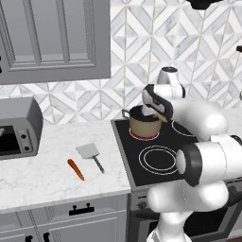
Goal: Put the carrot and sweet potato in the pot. Retrieve the spatula and lightly stir the vegetables in the pot.
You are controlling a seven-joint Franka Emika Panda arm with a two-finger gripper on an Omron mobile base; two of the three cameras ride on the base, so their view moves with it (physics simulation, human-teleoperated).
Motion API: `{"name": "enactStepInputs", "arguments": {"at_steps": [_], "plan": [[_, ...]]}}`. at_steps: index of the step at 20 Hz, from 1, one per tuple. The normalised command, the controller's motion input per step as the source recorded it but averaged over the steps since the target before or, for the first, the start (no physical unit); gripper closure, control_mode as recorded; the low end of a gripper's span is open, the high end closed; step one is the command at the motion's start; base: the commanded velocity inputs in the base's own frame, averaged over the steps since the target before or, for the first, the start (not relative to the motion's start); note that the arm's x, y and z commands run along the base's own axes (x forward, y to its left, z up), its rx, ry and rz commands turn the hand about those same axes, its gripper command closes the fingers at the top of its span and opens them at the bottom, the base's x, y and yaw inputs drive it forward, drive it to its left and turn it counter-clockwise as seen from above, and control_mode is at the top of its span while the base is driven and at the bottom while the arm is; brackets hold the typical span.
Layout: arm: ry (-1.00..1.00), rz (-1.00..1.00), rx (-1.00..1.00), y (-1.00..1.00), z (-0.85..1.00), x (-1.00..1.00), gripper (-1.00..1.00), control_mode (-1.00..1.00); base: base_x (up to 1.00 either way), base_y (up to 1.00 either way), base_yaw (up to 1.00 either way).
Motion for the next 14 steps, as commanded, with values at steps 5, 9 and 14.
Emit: {"name": "enactStepInputs", "arguments": {"at_steps": [5, 9, 14], "plan": [[0.02, -0.01, 0.00, 0.00, -0.07, 0.70, 1.00, -1.00, 0.00, 0.00, 0.00], [0.00, -0.02, 0.00, 0.00, -0.35, 0.49, 1.00, -1.00, 0.00, 0.00, 0.00], [0.00, -0.01, 0.00, 0.00, -0.31, 0.50, 1.00, -1.00, 0.00, 0.00, 0.00]]}}
